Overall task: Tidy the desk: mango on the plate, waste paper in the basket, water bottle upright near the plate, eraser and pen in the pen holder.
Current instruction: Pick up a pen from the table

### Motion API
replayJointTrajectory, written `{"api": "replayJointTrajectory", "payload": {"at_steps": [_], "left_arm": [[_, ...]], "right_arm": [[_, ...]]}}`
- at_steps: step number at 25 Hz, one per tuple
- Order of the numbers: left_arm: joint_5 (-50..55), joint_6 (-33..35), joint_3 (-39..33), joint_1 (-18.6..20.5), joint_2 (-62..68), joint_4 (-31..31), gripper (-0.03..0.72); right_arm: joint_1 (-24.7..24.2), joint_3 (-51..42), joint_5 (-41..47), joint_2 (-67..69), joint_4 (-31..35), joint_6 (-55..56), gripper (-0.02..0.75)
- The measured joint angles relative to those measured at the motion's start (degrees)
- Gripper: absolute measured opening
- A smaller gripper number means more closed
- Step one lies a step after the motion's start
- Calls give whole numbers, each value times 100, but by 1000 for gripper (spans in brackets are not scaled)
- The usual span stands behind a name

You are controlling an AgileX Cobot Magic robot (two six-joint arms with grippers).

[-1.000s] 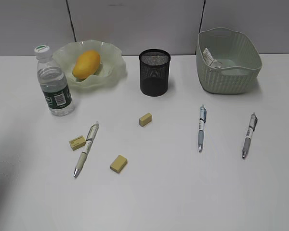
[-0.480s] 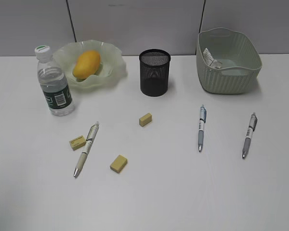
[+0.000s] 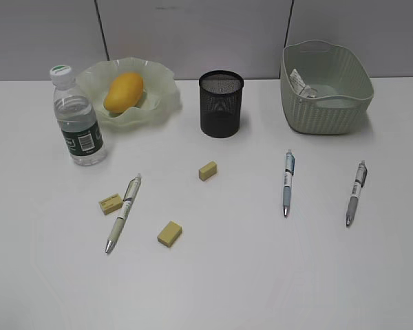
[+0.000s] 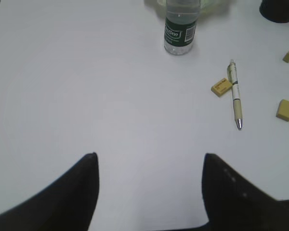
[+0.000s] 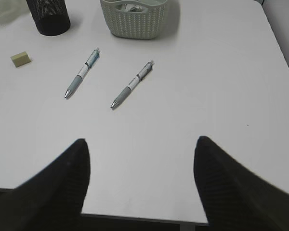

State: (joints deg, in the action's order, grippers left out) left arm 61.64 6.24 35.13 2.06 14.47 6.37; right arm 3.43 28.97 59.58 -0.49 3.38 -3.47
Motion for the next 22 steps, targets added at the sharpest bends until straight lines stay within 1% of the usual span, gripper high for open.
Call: {"api": "replayJointTrajectory", "payload": {"at_steps": [6, 10, 22], "left_arm": [[10, 6, -374, 0, -987, 2, 498], [3, 6, -443, 0, -1458, -3, 498], [-3, 6, -474, 0, -1482, -32, 496]], "right_arm": [[0, 0, 0, 0, 0, 0, 531], [0, 0, 0, 0, 0, 0, 531], [0, -4, 0, 0, 11, 0, 531]]}}
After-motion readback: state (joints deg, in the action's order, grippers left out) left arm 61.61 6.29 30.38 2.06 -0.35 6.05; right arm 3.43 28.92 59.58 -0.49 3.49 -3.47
